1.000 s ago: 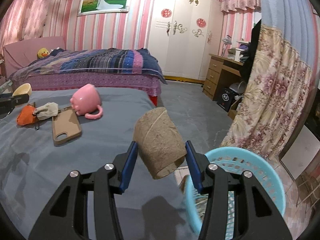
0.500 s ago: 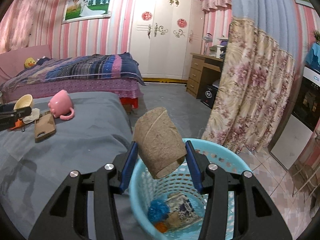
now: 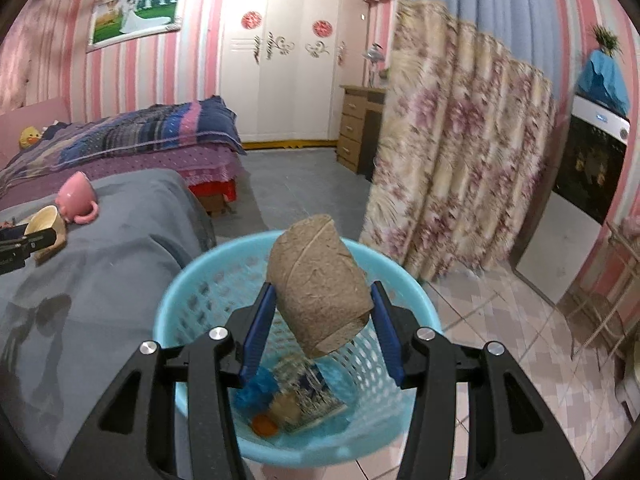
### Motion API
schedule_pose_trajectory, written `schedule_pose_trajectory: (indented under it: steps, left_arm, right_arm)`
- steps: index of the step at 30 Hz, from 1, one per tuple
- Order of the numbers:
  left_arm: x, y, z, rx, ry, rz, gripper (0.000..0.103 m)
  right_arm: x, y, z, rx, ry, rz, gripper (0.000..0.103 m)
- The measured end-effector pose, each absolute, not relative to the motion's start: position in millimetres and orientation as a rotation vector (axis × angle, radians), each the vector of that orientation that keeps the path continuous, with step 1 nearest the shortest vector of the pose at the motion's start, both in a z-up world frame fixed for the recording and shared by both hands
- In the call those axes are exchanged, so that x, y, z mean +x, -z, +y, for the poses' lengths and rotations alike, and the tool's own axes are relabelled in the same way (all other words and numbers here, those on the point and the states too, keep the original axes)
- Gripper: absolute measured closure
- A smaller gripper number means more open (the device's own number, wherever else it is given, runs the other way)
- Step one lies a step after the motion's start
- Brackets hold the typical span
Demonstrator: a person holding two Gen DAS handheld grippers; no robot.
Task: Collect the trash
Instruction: 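Carry the white lid and cardboard tube in both grippers over the basket, then open the left gripper to drop the white lid while the right drops the cardboard tube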
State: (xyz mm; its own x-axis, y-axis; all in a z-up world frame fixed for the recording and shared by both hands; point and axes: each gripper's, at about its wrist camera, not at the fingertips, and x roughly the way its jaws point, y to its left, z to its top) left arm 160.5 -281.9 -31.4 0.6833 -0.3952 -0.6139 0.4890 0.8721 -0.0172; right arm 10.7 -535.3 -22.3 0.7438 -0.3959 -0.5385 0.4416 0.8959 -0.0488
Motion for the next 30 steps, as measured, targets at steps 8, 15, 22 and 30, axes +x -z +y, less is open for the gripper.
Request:
schedule_pose_trajectory:
  steps: [8,15,22,30]
  left_arm:
    - [141,52,-354,0.218,0.614,0.662,0.042]
    - [122,48,-411,0.234,0.719,0.643,0.042]
    - [113,53,-460,0.254,0.778,0.651,0.042]
    - [121,40,-454,0.224,0.769,0.615,0.016]
  right_arm:
    - [-2,36,-562,0.116,0.497,0.561,0.055]
    - [-8,39,-574,0.129,0.515,0.545,0.055]
    - [-14,43,-586,0.164,0.526,0.534,0.055]
    - [-15,45,-588,0.171,0.522,0.540,0.055]
